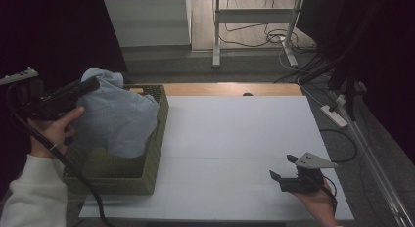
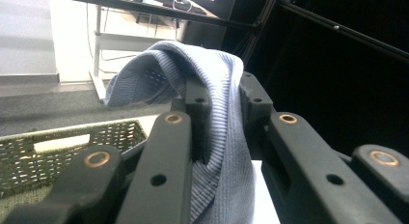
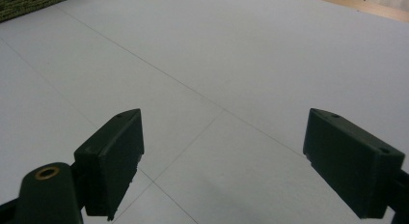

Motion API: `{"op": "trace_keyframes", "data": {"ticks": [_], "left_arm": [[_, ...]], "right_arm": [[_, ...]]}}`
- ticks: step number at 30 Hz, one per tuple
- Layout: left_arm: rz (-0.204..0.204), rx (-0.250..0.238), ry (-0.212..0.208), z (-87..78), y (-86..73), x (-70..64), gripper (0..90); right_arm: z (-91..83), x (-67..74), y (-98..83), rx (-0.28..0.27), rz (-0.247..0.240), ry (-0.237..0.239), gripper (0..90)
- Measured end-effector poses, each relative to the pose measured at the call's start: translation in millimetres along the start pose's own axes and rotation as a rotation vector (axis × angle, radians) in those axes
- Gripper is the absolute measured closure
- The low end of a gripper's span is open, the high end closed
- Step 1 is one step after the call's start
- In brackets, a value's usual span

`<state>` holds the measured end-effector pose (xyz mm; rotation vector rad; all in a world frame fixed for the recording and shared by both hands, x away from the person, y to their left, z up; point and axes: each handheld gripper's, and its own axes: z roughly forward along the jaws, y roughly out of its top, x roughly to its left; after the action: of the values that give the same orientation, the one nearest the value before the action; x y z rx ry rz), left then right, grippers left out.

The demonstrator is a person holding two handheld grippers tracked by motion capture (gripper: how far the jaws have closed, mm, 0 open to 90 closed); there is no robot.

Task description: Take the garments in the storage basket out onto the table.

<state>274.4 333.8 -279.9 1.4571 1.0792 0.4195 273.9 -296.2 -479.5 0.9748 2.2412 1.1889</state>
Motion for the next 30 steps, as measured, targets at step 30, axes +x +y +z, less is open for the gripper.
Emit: {"op": "trace_keyframes", "data": {"ticks": [30], "left_arm": [[0.044, -0.011, -0.082, 13.1, 13.0, -29.7, 77.8]], "right_arm": [[0.6, -0.2, -0.4, 0.005, -0.006, -0.001, 14.6]]}}
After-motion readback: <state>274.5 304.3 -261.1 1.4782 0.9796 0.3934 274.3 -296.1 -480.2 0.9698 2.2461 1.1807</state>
